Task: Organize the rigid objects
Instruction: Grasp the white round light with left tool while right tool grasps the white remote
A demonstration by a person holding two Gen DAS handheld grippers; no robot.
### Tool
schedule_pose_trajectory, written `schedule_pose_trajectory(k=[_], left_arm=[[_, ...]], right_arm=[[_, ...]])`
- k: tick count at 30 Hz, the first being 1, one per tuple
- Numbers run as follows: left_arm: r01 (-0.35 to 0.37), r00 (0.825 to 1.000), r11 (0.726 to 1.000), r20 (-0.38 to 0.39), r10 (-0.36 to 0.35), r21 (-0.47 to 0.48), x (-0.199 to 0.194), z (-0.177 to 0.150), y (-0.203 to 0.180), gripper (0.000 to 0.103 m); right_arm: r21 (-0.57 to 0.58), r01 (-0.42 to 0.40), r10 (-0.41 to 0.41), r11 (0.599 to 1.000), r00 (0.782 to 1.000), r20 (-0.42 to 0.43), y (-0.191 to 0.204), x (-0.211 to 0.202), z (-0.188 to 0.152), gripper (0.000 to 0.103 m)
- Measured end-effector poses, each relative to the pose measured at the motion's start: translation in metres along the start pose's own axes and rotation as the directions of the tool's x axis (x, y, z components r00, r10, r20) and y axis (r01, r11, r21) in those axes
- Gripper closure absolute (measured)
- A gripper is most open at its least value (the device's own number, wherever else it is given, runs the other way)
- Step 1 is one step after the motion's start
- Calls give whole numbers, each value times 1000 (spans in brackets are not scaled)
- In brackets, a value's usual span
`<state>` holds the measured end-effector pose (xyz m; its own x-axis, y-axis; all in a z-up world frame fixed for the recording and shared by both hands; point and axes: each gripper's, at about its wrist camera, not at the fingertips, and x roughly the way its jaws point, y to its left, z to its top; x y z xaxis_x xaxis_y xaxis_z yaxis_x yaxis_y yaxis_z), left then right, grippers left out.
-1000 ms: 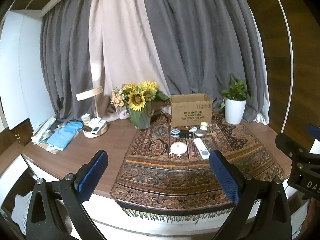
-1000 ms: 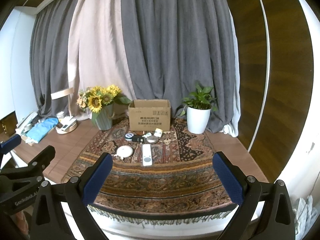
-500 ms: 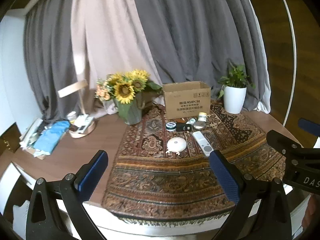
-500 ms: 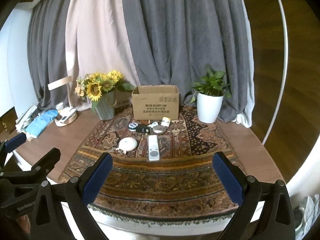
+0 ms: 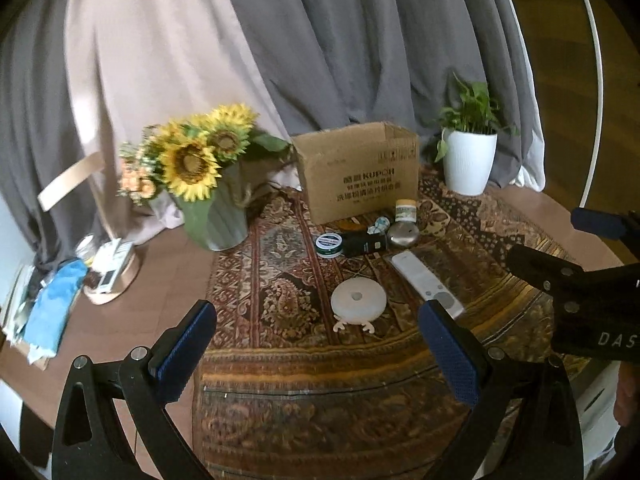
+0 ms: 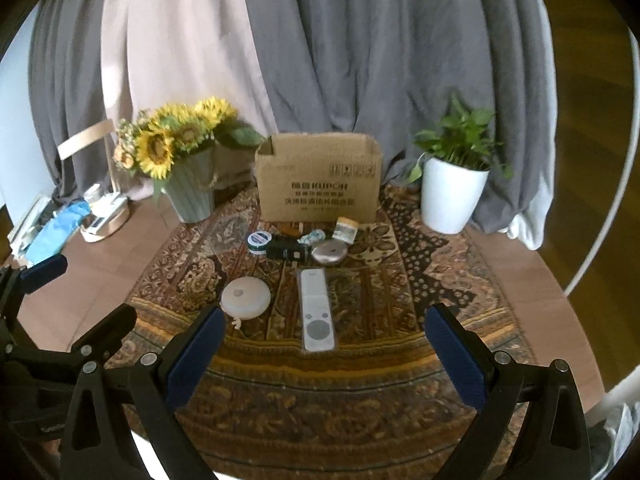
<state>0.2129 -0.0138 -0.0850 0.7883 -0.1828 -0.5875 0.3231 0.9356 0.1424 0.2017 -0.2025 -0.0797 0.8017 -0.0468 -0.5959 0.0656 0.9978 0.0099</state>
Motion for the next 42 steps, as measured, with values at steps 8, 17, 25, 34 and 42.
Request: schedule_pose_trajectory(k=[8,17,25,34,42], left_arm=[[94,994,994,-55,-90,62,53,1,3,0],[144,986,987,-98,-136,75,105,-3,-3,0],[195,968,980,-167,-185,48,151,-13,-5,3],[243,954,968,-197,-226,65,179,-21,-12,5],[268,944,962,-209,-254,44,199,-24,-15,12]], right_arm=[[56,-13,19,998,995,-95,3,60,7,4],[66,-46,59,997,976,-209,-3,119,0,20],[32,-78,84,996,960,-268,-3,165,-7,27],[69,-117,133,991,937,-324,-9,208,-19,44],[72,-123,140,990,934,-328,-9,225,-27,50]])
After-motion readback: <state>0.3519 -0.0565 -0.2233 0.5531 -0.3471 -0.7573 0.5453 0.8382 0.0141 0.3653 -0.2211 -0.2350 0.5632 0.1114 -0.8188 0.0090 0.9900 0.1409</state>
